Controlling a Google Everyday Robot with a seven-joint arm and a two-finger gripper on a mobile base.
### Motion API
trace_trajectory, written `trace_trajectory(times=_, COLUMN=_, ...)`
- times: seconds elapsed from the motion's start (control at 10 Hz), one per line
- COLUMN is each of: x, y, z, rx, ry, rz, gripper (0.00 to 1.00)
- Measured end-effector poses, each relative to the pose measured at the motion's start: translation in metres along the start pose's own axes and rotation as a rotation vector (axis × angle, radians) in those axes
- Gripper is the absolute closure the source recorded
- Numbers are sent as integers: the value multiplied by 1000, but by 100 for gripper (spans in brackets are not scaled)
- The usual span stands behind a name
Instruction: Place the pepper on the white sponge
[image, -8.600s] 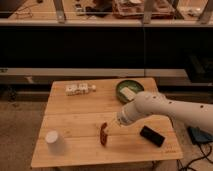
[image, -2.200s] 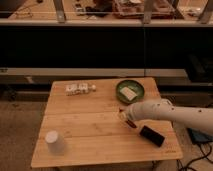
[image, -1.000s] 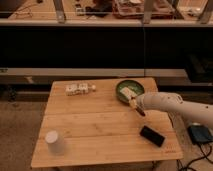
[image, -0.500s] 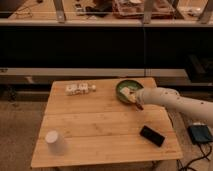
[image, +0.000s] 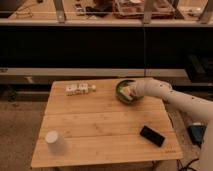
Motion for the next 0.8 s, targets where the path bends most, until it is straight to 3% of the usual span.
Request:
trace_trajectory(times=0.4, x=13, y=6, z=17, rx=63, ry=41, rz=-87, gripper=99)
trace_trajectory(times=0.5, x=9, y=7, z=22, rx=79, ry=36, rz=-110, gripper=99)
trace_trajectory(times=0.8, x=-6, y=21, z=32, rx=82, ry=4, rz=-146, gripper=99)
